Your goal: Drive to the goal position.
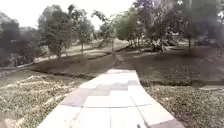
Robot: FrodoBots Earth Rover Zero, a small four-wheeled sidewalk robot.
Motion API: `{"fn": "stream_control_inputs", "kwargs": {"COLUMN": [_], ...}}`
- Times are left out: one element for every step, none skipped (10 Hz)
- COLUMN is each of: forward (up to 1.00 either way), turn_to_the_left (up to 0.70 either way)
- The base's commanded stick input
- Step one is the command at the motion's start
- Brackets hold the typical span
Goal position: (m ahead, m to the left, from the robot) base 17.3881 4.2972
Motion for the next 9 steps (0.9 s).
{"fn": "stream_control_inputs", "kwargs": {"forward": [0.7, 0.7, 0.7, 0.7, 0.7, 0.7, 0.7, 0.7, 0.7], "turn_to_the_left": [-0.21, -0.28, -0.18, 0.0, 0.0, 0.0, 0.0, -0.01, -0.1]}}
